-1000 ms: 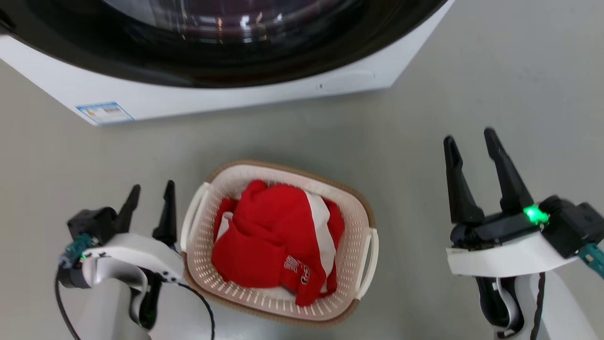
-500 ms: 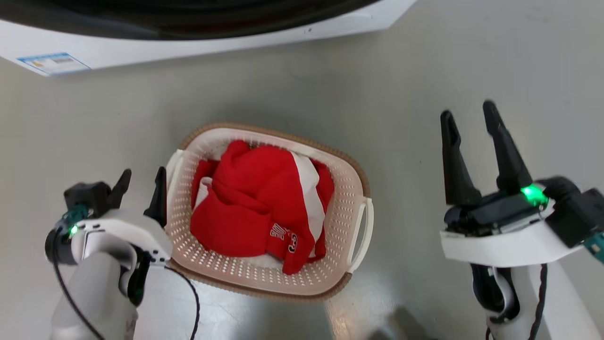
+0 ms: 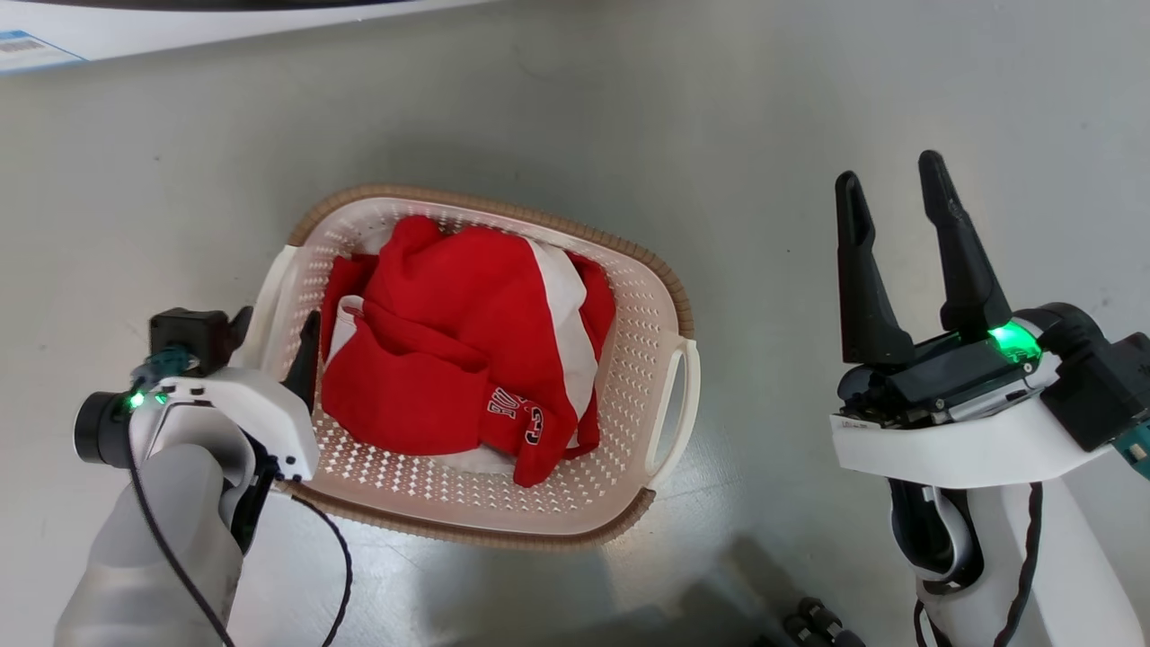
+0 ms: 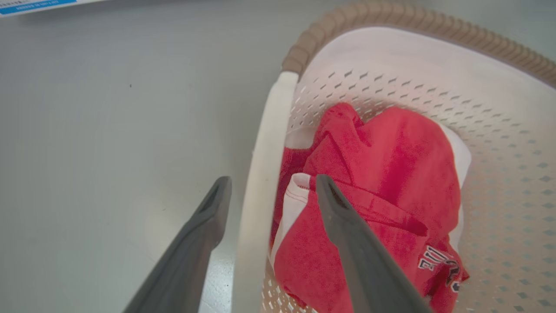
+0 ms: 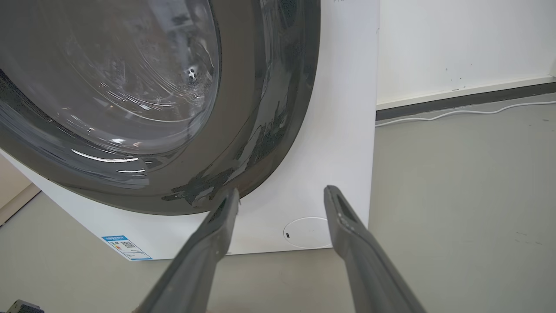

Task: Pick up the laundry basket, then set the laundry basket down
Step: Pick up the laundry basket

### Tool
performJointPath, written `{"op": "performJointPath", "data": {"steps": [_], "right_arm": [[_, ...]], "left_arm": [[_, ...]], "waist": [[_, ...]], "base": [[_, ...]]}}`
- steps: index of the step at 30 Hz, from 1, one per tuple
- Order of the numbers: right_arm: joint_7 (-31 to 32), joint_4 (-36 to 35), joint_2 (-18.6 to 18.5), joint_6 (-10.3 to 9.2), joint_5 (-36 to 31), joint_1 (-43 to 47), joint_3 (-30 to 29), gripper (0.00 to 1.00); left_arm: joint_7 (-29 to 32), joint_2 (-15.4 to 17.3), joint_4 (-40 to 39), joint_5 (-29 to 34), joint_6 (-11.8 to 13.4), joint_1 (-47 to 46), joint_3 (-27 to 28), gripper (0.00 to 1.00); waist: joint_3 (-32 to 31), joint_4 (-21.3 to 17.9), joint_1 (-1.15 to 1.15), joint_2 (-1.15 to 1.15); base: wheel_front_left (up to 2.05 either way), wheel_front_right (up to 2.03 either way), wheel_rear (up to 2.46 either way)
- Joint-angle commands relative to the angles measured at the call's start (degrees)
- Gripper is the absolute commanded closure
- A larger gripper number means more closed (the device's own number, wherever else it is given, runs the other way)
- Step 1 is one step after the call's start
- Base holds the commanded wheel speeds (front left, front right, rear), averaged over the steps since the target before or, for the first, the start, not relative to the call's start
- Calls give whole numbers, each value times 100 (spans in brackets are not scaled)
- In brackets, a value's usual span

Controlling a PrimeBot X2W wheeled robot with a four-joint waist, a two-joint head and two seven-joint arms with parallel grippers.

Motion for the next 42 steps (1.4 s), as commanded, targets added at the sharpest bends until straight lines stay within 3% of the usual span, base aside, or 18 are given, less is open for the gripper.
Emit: {"op": "performJointPath", "data": {"steps": [1,10,11,12,13,14,15,24,32,42], "right_arm": [[-36,-136,18,41,38,50,150,0],[-36,-105,46,41,42,-17,157,0],[-36,-95,50,41,46,-26,162,0],[-36,-83,53,41,54,-35,170,0],[-36,-70,56,41,64,-44,177,0],[-36,-57,59,41,68,-49,182,0],[-36,-46,61,41,72,-53,186,0],[-36,28,72,41,97,-68,178,0],[-36,58,59,41,79,4,160,0],[-36,80,3,41,90,8,194,0]], "left_arm": [[-35,146,83,12,-15,-30,4,0],[-35,214,865,-364,-15,-562,-512,0],[-35,221,906,-387,-15,-600,-532,13],[-35,219,941,-409,-15,-628,-560,51],[-35,208,979,-437,-15,-645,-597,67],[-35,196,1022,-465,-15,-658,-639,89],[-35,186,1077,-493,-15,-669,-685,100],[-33,4,1351,-1026,-15,-732,-857,100],[-34,-230,1103,-1470,73,-393,-251,100],[-34,-434,1190,-1482,42,-155,-25,100]], "waist": [[50,-26,0,0],[202,-41,0,0],[206,-41,0,0],[206,-43,0,0],[201,-45,0,0],[193,-43,0,0],[185,-42,0,0],[89,40,0,0],[-115,162,0,0],[-216,226,0,0]], "base": [[0,0,0],[0,0,0],[0,0,0],[0,0,0],[0,0,0],[0,0,0],[0,0,0],[0,0,0],[0,0,0],[0,0,0]]}}
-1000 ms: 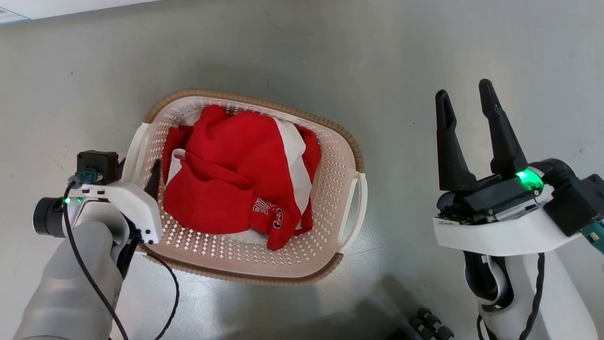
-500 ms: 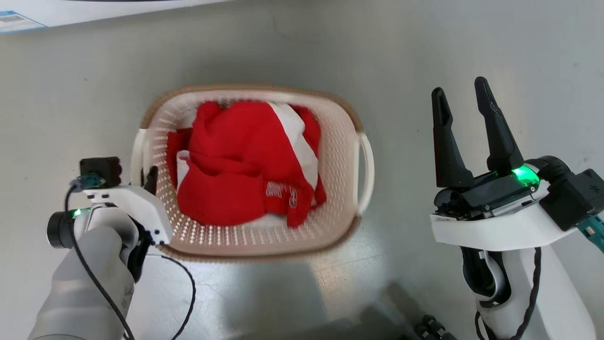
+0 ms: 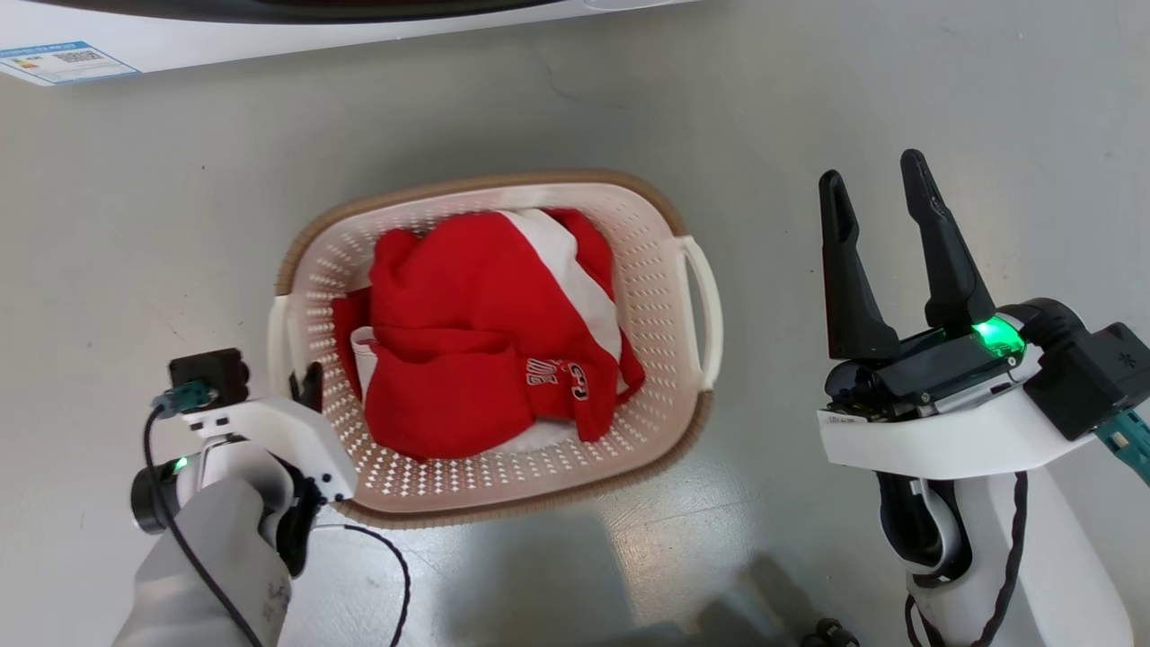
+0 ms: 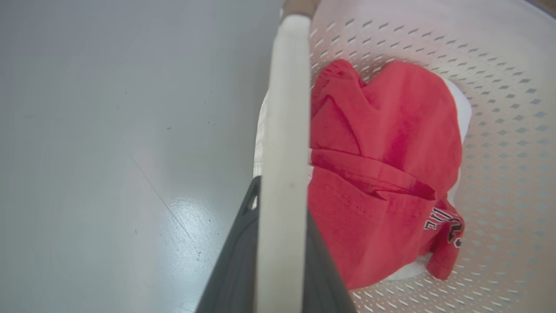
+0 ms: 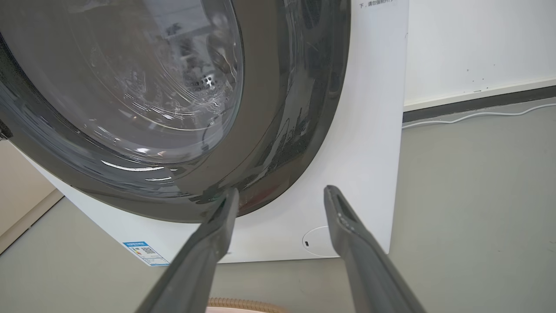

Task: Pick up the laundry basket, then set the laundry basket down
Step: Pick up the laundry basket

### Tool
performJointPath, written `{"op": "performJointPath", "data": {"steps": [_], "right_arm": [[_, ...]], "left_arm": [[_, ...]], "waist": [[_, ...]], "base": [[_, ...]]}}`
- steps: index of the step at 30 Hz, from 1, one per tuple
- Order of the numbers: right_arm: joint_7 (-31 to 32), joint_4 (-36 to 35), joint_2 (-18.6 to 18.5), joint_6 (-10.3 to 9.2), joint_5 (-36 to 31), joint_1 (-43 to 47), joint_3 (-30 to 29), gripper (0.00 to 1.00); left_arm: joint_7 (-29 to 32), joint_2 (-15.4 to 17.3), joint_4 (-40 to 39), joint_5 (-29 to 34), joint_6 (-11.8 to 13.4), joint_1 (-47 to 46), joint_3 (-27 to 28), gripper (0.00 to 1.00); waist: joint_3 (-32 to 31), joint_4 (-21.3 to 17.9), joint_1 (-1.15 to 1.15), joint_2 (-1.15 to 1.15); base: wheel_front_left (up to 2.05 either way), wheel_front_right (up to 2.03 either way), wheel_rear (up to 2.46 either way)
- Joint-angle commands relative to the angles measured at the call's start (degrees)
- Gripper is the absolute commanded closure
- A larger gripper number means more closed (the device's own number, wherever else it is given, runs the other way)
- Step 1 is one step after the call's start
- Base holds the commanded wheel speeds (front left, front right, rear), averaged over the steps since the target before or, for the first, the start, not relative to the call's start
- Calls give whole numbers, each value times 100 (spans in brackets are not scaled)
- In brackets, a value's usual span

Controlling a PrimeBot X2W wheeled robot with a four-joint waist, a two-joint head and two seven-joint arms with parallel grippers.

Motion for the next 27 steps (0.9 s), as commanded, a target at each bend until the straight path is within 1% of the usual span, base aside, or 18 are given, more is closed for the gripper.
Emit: {"op": "performJointPath", "data": {"steps": [1,3,12,27], "right_arm": [[-36,-108,-30,41,42,118,109,0],[-36,-107,-40,41,41,117,119,0],[-36,-94,-59,41,39,115,156,0],[-36,-101,-60,41,36,118,146,0]], "left_arm": [[-44,108,-66,-27,-81,97,168,100],[-44,78,9,-86,-84,91,255,100],[-44,37,271,-98,-96,8,312,100],[-44,59,191,69,-76,-37,379,100]], "waist": [[-1,0,0,0],[-6,0,0,0],[-5,-19,0,0],[16,-25,0,0]], "base": [[0,0,0],[0,0,0],[0,0,0],[0,0,0]]}}
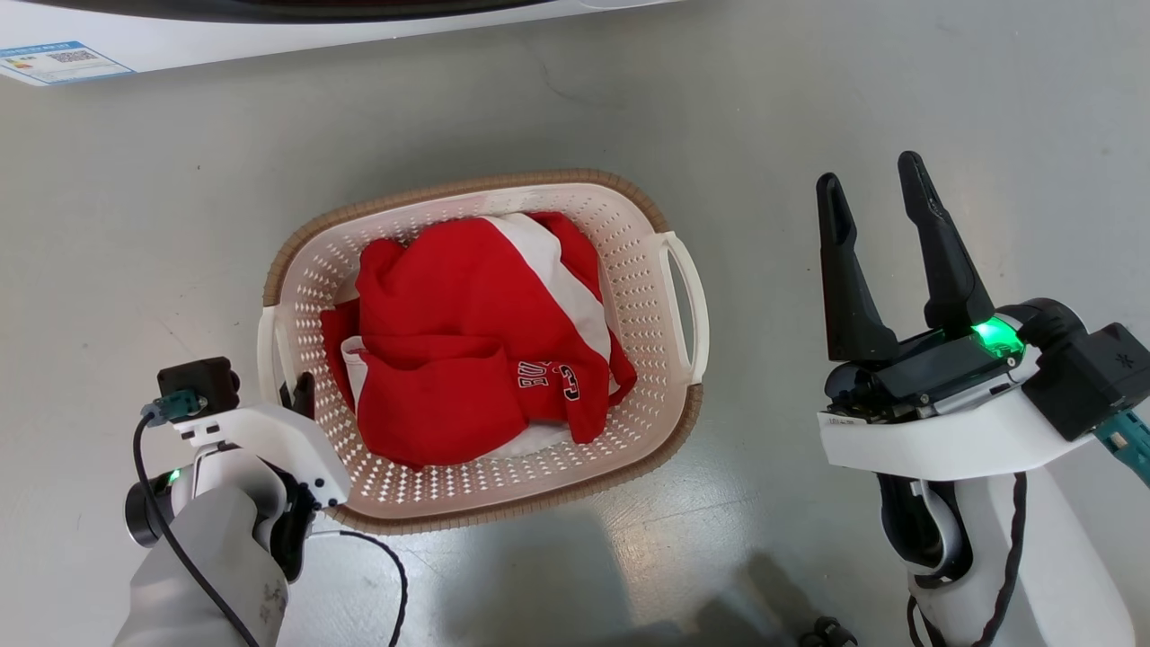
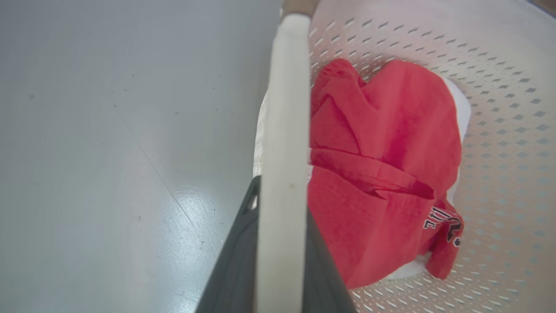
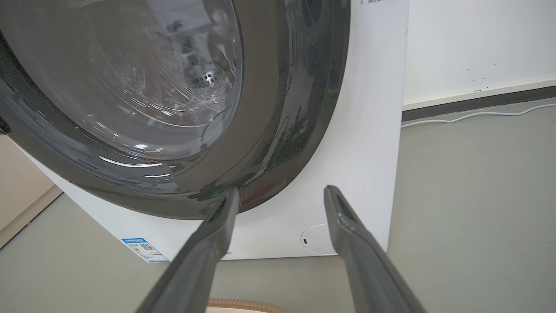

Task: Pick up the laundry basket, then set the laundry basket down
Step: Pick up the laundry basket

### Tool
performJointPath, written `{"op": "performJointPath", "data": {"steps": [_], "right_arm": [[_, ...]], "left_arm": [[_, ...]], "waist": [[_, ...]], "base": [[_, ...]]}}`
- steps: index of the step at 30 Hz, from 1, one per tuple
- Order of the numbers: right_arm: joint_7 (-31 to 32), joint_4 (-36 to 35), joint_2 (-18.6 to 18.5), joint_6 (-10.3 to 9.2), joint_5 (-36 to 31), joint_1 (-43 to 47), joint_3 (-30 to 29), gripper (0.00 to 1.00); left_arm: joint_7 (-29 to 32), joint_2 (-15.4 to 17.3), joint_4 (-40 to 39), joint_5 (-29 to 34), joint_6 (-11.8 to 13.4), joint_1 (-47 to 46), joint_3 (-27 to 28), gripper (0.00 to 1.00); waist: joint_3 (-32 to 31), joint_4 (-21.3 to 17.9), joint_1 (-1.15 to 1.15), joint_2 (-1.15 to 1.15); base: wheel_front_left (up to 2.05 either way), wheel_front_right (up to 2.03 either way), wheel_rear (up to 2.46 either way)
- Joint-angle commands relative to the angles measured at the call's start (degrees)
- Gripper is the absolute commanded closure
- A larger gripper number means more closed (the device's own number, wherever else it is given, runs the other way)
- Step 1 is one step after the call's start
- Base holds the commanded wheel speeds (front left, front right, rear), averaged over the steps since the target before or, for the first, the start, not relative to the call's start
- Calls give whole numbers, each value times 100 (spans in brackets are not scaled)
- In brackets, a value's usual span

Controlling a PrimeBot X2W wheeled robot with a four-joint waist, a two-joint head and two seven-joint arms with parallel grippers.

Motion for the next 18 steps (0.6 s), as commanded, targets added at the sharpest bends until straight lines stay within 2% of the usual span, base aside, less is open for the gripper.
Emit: {"op": "performJointPath", "data": {"steps": [1,2,3,4,5,18], "right_arm": [[-36,-110,-10,41,35,120,109,0],[-36,-108,-9,41,35,121,112,0],[-36,-107,-9,41,35,122,116,0],[-36,-105,-9,41,37,122,120,0],[-36,-104,-9,41,38,122,122,0],[-36,-64,-24,41,50,123,110,0]], "left_arm": [[-37,97,-99,58,-31,5,169,100],[-37,95,-90,65,-30,8,178,100],[-37,91,-69,65,-18,9,189,62],[-37,86,-44,66,-10,6,196,4],[-37,83,-27,67,-7,-1,204,0],[-37,120,-111,345,106,0,167,0]], "waist": [[-3,2,0,0],[-6,1,0,0],[-9,-1,0,0],[-12,-2,0,0],[-12,-2,0,0],[-78,33,0,0]], "base": [[0,0,0],[0,0,0],[0,0,0],[0,0,0],[0,0,0],[0,0,0]]}}
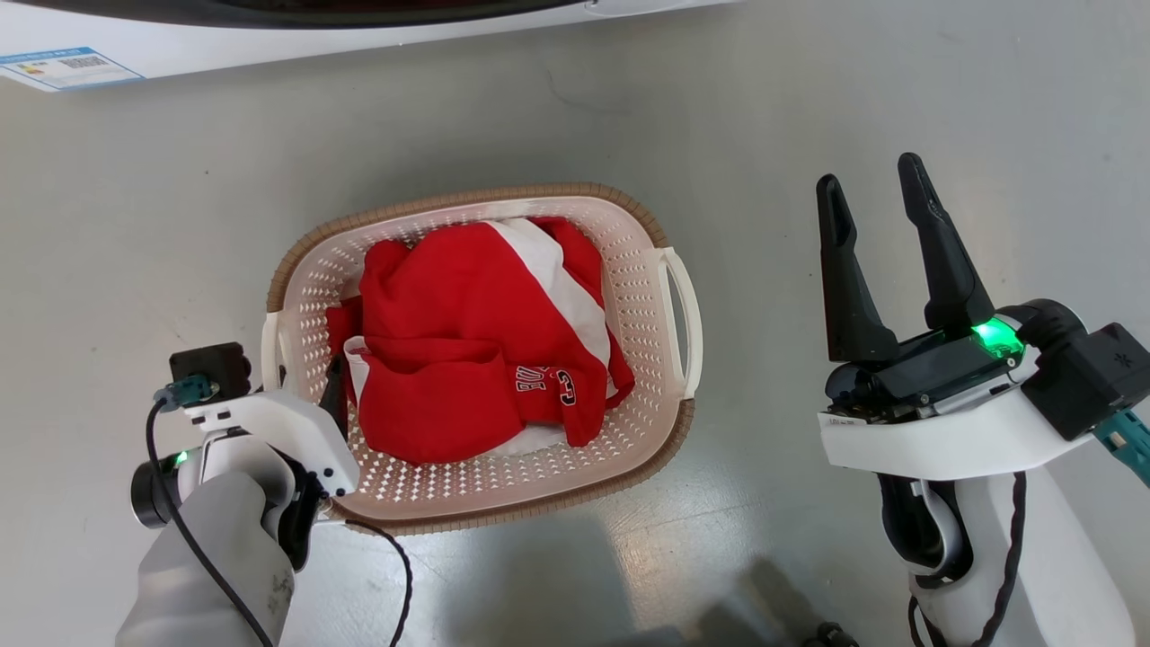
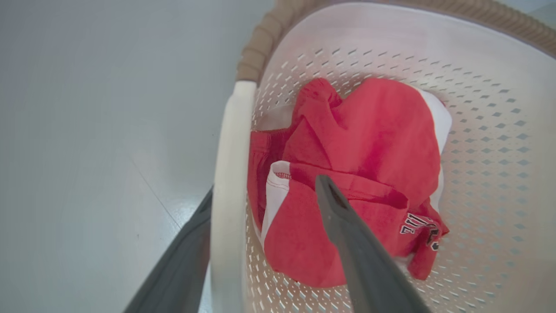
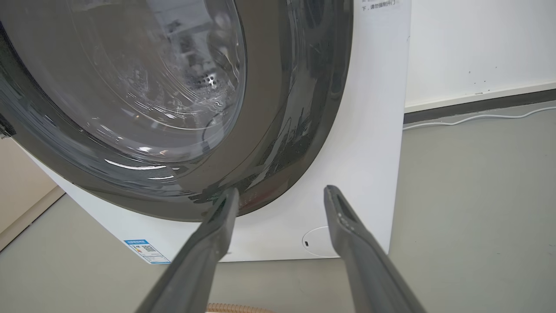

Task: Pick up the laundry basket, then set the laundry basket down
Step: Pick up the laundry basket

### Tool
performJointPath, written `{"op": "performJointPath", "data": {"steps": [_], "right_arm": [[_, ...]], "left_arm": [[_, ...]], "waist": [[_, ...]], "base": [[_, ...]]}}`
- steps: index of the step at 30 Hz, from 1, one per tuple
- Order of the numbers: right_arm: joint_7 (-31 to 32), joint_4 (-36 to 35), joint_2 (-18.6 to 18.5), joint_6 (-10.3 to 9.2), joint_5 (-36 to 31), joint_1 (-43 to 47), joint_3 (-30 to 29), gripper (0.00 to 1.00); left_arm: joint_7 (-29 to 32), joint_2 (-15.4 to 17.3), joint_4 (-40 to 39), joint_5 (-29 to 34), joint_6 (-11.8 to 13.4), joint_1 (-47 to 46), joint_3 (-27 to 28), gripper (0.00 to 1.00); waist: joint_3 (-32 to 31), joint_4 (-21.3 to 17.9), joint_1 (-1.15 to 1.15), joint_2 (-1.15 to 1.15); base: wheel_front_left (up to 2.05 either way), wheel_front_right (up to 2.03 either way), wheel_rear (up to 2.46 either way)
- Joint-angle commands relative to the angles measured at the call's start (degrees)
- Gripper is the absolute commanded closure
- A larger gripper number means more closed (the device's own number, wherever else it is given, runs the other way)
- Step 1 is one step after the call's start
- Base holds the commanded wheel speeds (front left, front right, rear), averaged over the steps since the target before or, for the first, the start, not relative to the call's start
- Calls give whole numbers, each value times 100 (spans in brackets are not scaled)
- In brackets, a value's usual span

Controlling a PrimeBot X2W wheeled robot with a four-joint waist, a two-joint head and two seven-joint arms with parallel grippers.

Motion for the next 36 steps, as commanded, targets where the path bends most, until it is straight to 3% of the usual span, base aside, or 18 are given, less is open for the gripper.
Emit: {"op": "performJointPath", "data": {"steps": [1,12,22,36], "right_arm": [[-36,-71,-10,41,53,123,107,0],[-36,103,-37,41,98,183,113,0],[-36,271,-100,41,163,355,93,0],[-36,595,-298,41,242,901,22,0]], "left_arm": [[-36,152,-66,68,55,112,90,0],[-36,246,-253,265,114,489,199,0],[-36,327,-1441,526,23,1050,608,0],[-36,46,-3210,1163,-71,2211,1142,0]], "waist": [[-36,6,0,0],[-621,107,0,0],[-1435,262,0,0],[-2962,594,0,0]], "base": [[0,0,0],[0,0,0],[0,0,0],[0,0,0]]}}
